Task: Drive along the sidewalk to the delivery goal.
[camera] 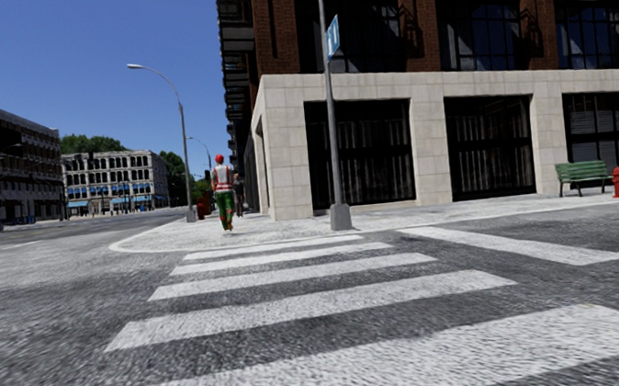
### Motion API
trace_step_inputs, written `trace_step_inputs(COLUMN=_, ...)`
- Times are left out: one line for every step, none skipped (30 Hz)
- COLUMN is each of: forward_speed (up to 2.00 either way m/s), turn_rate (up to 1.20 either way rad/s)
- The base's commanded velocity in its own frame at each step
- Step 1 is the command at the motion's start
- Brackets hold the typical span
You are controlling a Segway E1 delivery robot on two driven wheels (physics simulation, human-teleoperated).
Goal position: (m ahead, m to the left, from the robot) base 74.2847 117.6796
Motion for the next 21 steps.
trace_step_inputs(forward_speed=1.78, turn_rate=0.0)
trace_step_inputs(forward_speed=1.84, turn_rate=0.0)
trace_step_inputs(forward_speed=1.92, turn_rate=0.0)
trace_step_inputs(forward_speed=1.93, turn_rate=0.0)
trace_step_inputs(forward_speed=1.94, turn_rate=0.0)
trace_step_inputs(forward_speed=1.94, turn_rate=0.02)
trace_step_inputs(forward_speed=1.94, turn_rate=0.02)
trace_step_inputs(forward_speed=1.94, turn_rate=0.15)
trace_step_inputs(forward_speed=1.94, turn_rate=0.24)
trace_step_inputs(forward_speed=1.94, turn_rate=0.32)
trace_step_inputs(forward_speed=1.94, turn_rate=0.35)
trace_step_inputs(forward_speed=1.94, turn_rate=0.38)
trace_step_inputs(forward_speed=1.93, turn_rate=0.39)
trace_step_inputs(forward_speed=1.93, turn_rate=0.39)
trace_step_inputs(forward_speed=1.93, turn_rate=0.39)
trace_step_inputs(forward_speed=1.93, turn_rate=0.39)
trace_step_inputs(forward_speed=1.93, turn_rate=0.39)
trace_step_inputs(forward_speed=1.93, turn_rate=0.39)
trace_step_inputs(forward_speed=1.93, turn_rate=0.39)
trace_step_inputs(forward_speed=1.93, turn_rate=0.39)
trace_step_inputs(forward_speed=1.93, turn_rate=0.39)
